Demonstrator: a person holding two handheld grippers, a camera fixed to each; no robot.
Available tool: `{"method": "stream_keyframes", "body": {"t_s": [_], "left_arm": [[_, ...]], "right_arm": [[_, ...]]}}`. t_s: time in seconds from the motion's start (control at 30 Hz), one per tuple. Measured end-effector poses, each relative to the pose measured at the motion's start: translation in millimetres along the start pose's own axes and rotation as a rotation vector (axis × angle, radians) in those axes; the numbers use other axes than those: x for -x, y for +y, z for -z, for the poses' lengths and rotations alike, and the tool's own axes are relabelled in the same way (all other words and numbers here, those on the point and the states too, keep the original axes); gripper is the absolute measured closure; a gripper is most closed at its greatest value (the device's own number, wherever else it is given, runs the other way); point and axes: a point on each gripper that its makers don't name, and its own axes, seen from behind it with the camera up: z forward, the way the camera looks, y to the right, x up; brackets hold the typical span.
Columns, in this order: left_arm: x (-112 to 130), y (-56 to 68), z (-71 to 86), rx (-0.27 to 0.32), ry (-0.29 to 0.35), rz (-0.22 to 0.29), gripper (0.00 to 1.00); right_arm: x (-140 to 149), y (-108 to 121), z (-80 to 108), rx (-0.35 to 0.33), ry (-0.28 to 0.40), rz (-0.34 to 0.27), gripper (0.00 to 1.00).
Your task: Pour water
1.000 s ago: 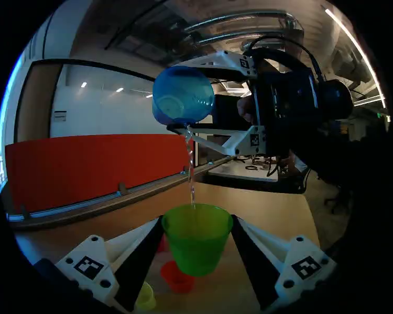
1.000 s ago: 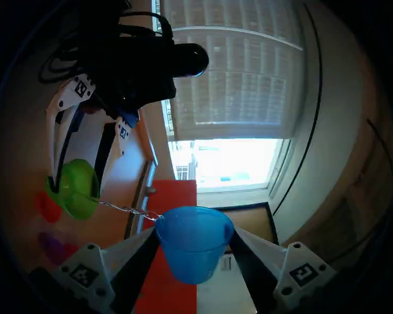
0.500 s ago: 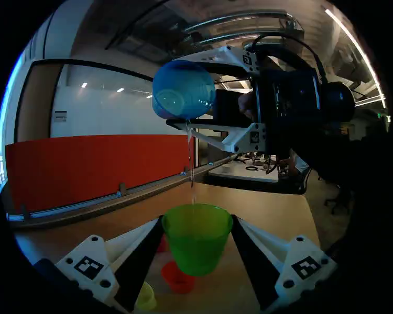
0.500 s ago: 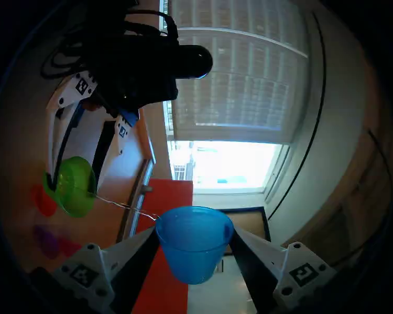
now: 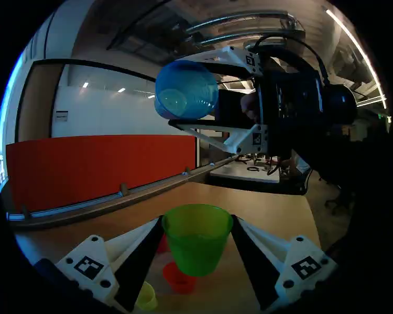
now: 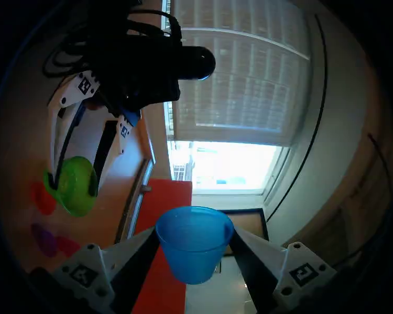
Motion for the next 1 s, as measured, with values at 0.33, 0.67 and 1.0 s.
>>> {"method": "stream_keyframes", "body": {"t_s": [0.33, 0.67, 1.0], "left_arm": [[-2, -0.2, -0.2, -0.004, 0.002, -0.001, 0.11], [-1, -4.5, 2.3, -0.018, -0.002, -0.001, 0.11], [-2, -7.2, 5.0, -0.029, -0.002, 0.0, 0.11]], "right_arm": [[3, 2, 3.1, 0.014, 0.007, -0.122, 0.1], [7, -6, 9.8, -0.001, 0.014, -0.368, 0.1], [9, -22, 20.3, -0.005, 0.015, -0.721, 0.1]]}}
